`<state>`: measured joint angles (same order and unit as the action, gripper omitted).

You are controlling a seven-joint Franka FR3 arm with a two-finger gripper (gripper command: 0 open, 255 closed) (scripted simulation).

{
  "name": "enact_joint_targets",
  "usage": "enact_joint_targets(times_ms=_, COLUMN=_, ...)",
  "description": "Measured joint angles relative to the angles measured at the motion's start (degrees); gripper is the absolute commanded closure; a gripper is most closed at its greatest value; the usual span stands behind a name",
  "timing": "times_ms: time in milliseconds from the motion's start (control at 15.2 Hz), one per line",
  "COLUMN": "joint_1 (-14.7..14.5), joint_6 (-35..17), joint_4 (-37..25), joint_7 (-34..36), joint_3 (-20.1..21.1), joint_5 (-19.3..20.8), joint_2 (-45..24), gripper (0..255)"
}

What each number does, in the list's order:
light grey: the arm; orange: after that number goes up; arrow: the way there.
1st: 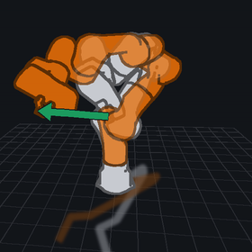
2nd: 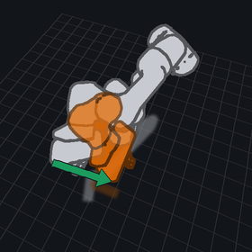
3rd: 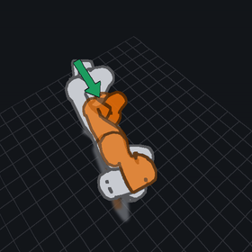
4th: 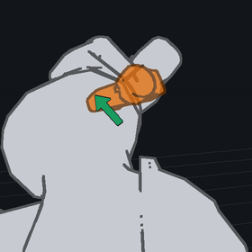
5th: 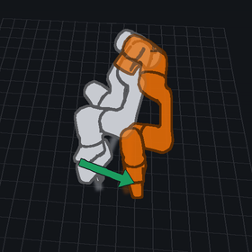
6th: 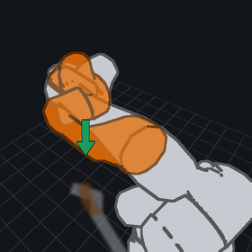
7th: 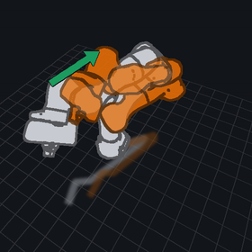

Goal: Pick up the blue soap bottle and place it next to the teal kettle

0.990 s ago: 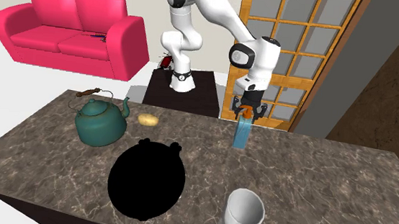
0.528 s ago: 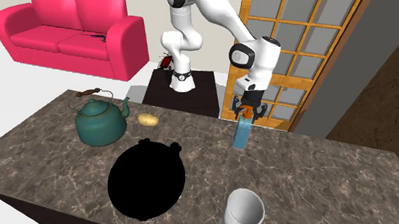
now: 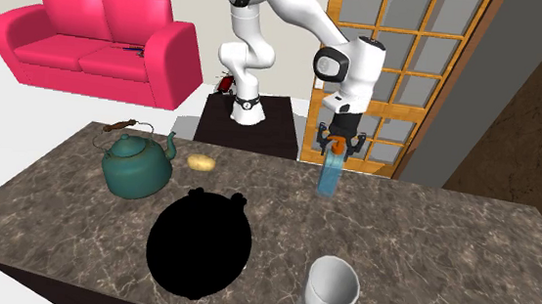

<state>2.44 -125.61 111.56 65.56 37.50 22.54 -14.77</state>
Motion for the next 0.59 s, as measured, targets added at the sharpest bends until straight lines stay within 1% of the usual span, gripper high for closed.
enact_joint_targets(times_ms=594, joint_1=0.71, joint_6=5.39, joint_4=-3.15, joint_7=-2.75, joint_3=1.13, joint_5=-3.45, joint_2=3.32, gripper=255)
